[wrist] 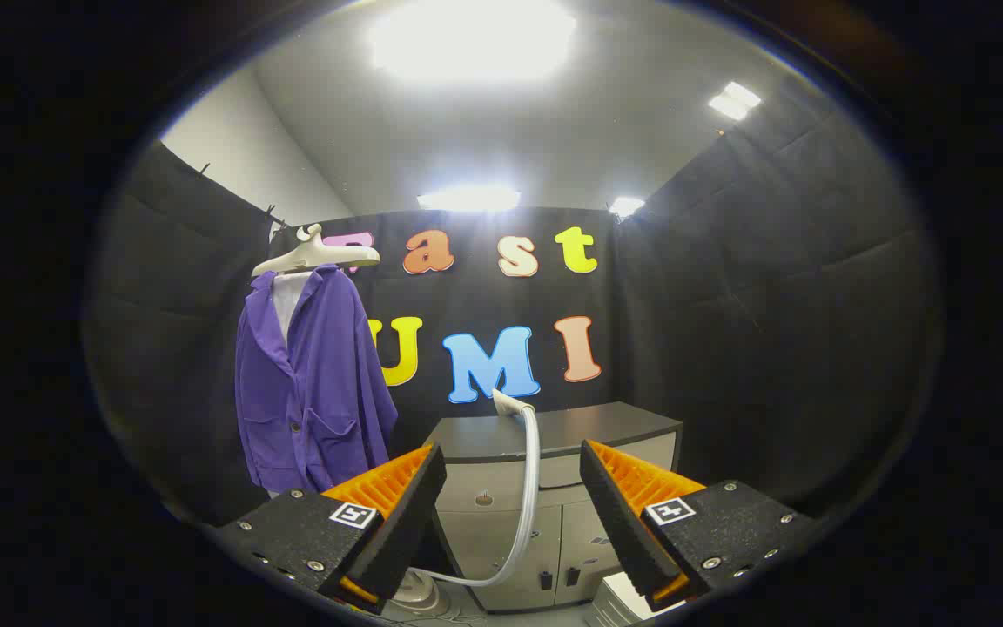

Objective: Iron the clothes twice with a garment steamer, once on the left side and once on the right side.

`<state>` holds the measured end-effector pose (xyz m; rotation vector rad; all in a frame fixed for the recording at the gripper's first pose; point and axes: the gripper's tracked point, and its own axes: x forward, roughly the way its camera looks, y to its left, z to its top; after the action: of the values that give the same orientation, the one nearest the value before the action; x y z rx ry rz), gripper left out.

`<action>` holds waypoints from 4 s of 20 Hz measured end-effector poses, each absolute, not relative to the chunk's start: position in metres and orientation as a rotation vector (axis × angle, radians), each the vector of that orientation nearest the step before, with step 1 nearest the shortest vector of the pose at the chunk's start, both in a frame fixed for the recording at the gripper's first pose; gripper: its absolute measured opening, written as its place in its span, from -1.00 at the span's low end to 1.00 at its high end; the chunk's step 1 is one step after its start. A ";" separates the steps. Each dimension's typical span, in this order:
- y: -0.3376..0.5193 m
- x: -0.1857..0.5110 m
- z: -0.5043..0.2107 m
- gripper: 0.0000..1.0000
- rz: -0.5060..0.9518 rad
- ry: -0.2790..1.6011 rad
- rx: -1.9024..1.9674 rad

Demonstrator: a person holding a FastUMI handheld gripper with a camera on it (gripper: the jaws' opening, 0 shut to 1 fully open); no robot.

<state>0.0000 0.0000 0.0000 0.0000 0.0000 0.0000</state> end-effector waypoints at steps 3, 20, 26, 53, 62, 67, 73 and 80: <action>0.001 0.002 0.000 0.91 0.008 -0.004 0.004; 0.018 0.023 -0.003 0.91 0.030 0.022 0.015; 0.035 0.030 0.007 0.91 0.013 0.009 -0.004; -0.005 0.264 0.119 0.93 0.043 -0.063 -0.024; -0.034 0.367 0.089 0.90 0.104 0.085 0.108; -0.035 0.430 0.047 0.90 0.162 0.199 0.166; -0.045 0.487 0.002 0.89 0.219 0.323 0.310; -0.038 0.529 -0.053 0.90 0.333 0.512 0.525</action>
<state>0.5288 -0.0380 -0.0525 0.5253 0.5121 0.3327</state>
